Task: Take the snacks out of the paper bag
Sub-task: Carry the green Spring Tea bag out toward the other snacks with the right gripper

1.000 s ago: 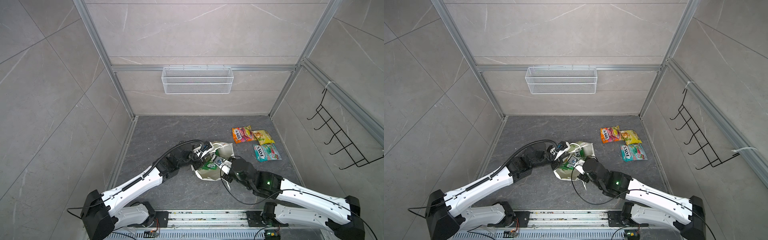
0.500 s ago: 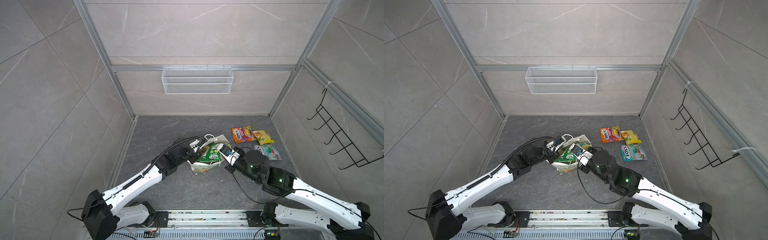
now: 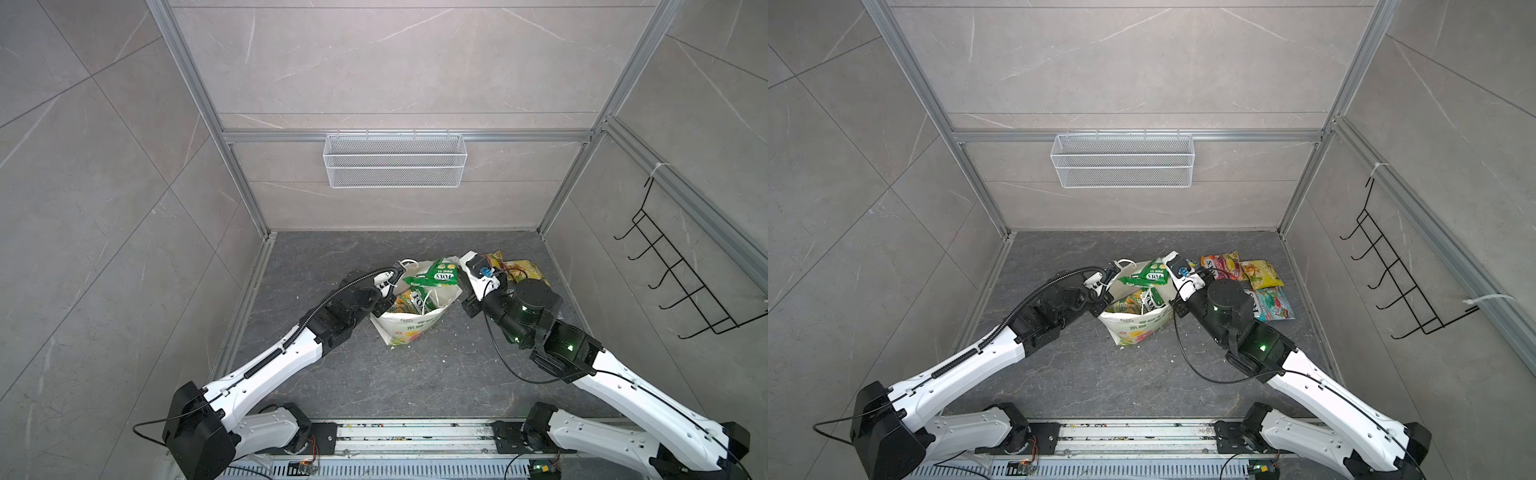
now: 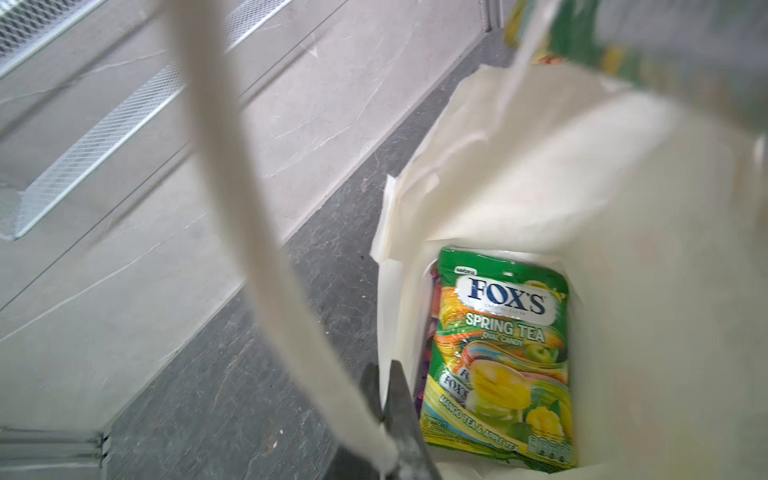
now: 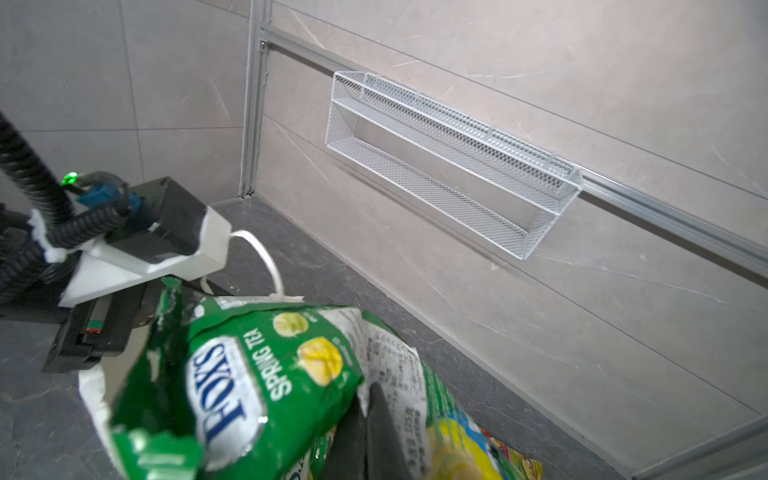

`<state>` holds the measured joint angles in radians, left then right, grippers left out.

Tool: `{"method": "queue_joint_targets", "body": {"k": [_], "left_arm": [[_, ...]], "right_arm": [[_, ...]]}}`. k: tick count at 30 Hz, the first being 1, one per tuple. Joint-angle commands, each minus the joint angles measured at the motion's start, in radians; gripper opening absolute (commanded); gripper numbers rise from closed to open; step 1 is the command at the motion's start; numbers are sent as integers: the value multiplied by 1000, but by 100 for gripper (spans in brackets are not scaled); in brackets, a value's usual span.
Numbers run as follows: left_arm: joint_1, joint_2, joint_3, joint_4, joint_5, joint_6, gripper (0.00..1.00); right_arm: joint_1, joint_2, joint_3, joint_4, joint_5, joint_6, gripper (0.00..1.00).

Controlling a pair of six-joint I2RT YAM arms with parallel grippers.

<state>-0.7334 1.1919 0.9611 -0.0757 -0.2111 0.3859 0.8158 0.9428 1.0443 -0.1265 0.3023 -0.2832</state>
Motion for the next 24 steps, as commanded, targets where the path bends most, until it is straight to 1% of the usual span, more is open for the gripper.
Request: {"method": "queue_joint_targets", "body": {"k": [1,3,8,10,12,13,15,17,18,20,23,24], "left_arm": [[30,-17,48,74,-84,-15,0],[44,-23,47,86,-116,-27,0],[81,-20,56,104,-166,-49,0],[90,-14,71,103,-210,-61,0],[97,-7,78,117,-299,-77,0],[101,-2,83,118,-338,-79,0],[105,8,97,106,-394,-77,0],[106,11,102,102,-418,-73,0],[103,6,103,95,-403,-71,0],[103,-4,103,72,-319,-68,0],[90,-12,85,46,-190,-37,0],[78,-12,75,40,-173,-20,0]], "right_arm": [[-46,-9,60,63,37,89,0],[-91,-13,78,32,55,129,0],[-192,-13,125,-44,17,216,0],[-231,17,174,-117,8,252,0],[-291,49,193,-168,-36,284,0],[-331,70,209,-204,-76,310,0],[-423,125,243,-282,-219,363,0],[-504,194,267,-349,-369,416,0],[-544,238,281,-387,-448,443,0],[-603,302,283,-422,-578,489,0],[-696,366,226,-397,-733,596,0],[-728,383,205,-383,-793,629,0]]}}
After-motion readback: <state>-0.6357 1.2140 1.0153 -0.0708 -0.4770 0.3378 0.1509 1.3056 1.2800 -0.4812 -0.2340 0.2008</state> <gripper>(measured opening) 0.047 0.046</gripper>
